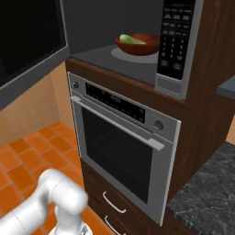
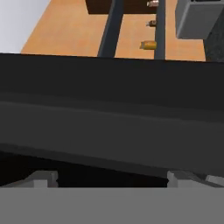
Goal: Pick the cucumber from the sink and place it in the bowl. Then pick the bowl and place it in the microwave. Then close the microwave door and press the start button.
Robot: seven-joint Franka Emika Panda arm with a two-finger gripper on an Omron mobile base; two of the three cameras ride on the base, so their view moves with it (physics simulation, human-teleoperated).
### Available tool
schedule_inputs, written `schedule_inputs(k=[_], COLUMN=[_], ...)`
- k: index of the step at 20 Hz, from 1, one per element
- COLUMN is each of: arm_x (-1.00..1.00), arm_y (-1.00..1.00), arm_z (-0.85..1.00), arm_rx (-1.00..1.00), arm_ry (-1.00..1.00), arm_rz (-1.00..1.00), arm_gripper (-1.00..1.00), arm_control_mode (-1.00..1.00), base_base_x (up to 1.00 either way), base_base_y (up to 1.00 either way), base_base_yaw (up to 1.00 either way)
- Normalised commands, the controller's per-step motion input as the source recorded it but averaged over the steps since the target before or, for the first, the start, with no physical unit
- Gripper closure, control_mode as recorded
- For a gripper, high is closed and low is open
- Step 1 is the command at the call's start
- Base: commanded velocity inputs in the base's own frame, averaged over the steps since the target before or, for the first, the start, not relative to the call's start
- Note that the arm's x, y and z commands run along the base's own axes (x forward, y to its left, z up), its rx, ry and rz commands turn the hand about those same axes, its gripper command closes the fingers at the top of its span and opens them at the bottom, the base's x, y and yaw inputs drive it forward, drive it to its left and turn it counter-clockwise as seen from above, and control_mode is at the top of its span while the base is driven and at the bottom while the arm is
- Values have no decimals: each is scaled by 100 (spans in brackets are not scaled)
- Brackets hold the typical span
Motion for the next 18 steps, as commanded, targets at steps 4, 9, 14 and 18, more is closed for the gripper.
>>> schedule_inputs(k=[4,9,14,18], arm_x=[14,43,58,64], arm_y=[-100,-97,-90,-55], arm_z=[8,1,0,0], arm_rx=[23,22,20,12], arm_ry=[0,0,0,-5], arm_rz=[0,0,0,0], arm_gripper=[-100,-100,-100,-100], arm_control_mode=[-100,-100,-100,-100], base_base_x=[0,0,0,0], base_base_y=[0,0,0,0], base_base_yaw=[0,0,0,0])
